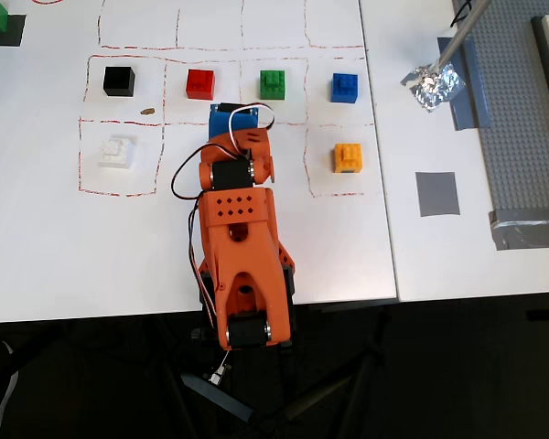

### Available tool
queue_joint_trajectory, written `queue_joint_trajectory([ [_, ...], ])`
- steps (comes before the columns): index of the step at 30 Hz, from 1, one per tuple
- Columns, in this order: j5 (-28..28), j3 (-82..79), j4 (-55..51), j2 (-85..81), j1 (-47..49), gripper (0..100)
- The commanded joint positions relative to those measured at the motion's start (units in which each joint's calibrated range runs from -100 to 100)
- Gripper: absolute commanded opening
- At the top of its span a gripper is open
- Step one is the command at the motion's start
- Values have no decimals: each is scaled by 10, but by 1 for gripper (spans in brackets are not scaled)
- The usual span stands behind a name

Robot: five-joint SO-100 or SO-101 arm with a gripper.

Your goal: Grab the block and put it in the grey marker

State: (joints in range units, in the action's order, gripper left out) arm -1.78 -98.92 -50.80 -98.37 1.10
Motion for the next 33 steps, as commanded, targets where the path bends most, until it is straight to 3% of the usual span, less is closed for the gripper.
queue_joint_trajectory([
  [1, 10, -8, -4, -12, 12, 0],
  [33, 18, -8, -4, -12, 22, 0],
])
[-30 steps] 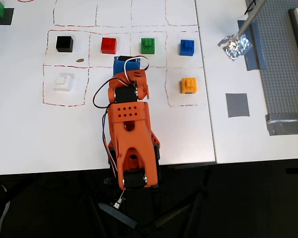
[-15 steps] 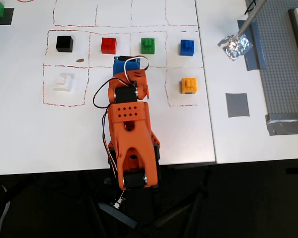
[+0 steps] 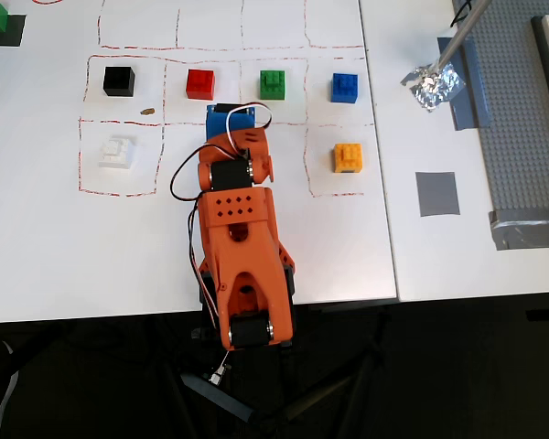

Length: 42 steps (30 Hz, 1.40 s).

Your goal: Grab the block and put it in the grey marker

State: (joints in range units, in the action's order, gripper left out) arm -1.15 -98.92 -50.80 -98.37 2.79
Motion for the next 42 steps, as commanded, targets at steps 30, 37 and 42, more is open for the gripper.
queue_joint_trajectory([
  [30, 69, 261, -12, 245, 49, 0],
  [37, 126, 501, -48, 434, 108, 0],
  [42, 178, 654, -90, 570, 176, 0],
])
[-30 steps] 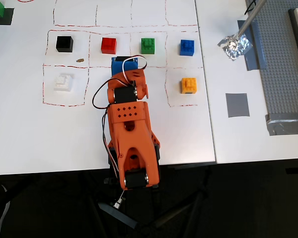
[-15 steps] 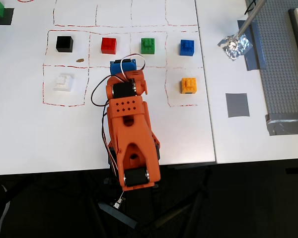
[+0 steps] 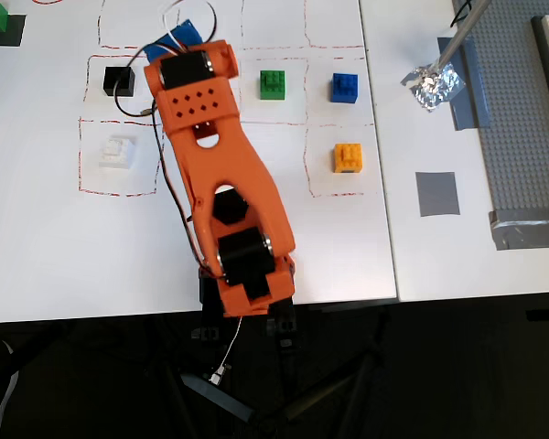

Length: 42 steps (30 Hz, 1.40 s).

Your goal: Grab the block and put it in the grey marker

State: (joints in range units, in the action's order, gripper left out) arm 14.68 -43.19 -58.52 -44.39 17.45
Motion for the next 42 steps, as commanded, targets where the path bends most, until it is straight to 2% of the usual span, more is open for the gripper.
queue_joint_trajectory([
  [1, 27, 126, -21, 57, 45, 0],
  [8, 69, 292, -35, 238, 125, 0],
  [13, 126, 389, -50, 352, 151, 0],
  [18, 158, 430, -53, 426, 160, 6],
  [28, 172, 426, -55, 468, 172, 26],
  [34, 165, 440, -55, 499, 185, 30],
  [42, 167, 477, -55, 556, 189, 31],
])
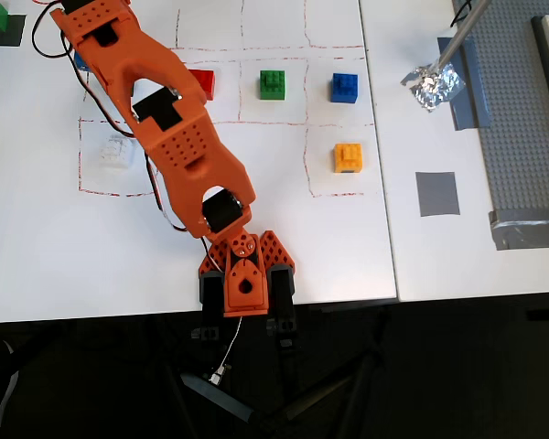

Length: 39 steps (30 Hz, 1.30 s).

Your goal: Grab the block and put it in the grey marker

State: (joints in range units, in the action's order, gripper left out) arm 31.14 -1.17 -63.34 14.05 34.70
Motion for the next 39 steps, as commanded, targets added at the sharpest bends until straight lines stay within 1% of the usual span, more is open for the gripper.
queue_joint_trajectory([
  [1, 2, 64, -7, -19, 15, 31],
  [10, 3, 116, -7, 38, 10, 29],
  [23, 6, 136, -7, 74, 12, 27],
  [26, 3, 138, -7, 80, 14, 25],
  [31, 1, 133, 2, 84, 18, 16],
  [36, 8, 132, 11, 77, 17, 3],
  [38, 8, 132, 11, 69, 17, 0],
  [39, 8, 132, 10, 63, 16, 0],
])
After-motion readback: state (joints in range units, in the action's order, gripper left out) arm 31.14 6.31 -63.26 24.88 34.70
